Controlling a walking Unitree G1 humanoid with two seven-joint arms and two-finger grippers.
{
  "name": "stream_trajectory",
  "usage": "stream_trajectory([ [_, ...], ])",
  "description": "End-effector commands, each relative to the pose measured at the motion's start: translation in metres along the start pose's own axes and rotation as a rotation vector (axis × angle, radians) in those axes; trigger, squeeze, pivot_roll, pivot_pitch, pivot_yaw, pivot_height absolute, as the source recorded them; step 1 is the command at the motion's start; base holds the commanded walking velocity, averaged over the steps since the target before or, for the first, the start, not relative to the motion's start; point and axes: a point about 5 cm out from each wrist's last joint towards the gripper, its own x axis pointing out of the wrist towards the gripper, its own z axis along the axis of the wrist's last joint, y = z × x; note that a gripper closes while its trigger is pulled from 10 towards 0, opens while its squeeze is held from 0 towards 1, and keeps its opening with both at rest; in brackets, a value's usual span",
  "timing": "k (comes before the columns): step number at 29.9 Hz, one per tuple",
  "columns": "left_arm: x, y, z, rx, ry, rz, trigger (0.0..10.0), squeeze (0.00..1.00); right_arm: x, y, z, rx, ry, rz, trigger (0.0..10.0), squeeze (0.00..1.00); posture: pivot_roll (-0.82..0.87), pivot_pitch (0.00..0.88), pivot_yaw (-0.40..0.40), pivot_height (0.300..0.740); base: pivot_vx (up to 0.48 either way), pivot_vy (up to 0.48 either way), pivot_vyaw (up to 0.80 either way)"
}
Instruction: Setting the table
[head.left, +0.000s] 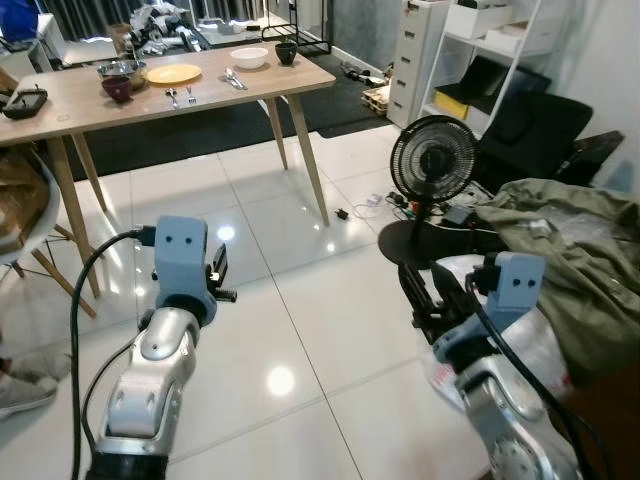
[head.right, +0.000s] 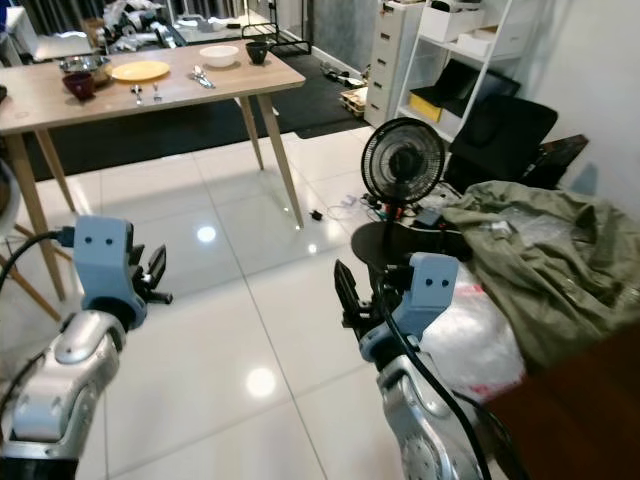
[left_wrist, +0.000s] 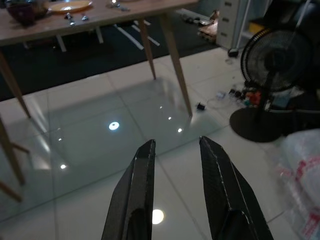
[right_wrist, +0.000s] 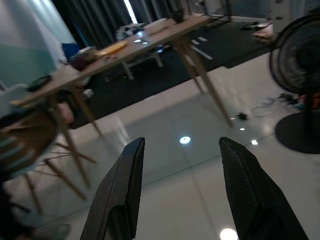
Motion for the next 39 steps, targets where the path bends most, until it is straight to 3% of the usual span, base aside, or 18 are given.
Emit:
stream_trajectory([
  [1,-0.0021,0.0073,-0.0059,0.009,0.02,0.024,10.0,0.0,-0.0003,0.0031,-0.0015,0.003,-0.002,0.009,10.0,0.0,0.04,0.089,0.114,0.74,0.48,0.0,0.0],
  [35,-0.0028,0.0069,-0.0034,0.011,0.014,0.021,10.0,0.0,0.0023,0.0091,-0.002,-0.021,-0.008,0.034,10.0,0.0,0.06,0.106,0.116,0.74,0.48,0.0,0.0],
  [36,-0.0029,0.0068,-0.0034,0.01,0.013,0.02,10.0,0.0,0.0027,0.0098,-0.0014,-0.036,-0.012,0.037,10.0,0.0,0.06,0.106,0.116,0.74,0.48,0.0,0.0],
  [39,-0.0033,0.0029,-0.0037,-0.001,0.009,-0.003,10.0,0.0,0.0055,0.0107,0.0063,-0.228,-0.056,0.026,10.0,0.0,0.06,0.108,0.114,0.74,0.48,0.0,0.0],
])
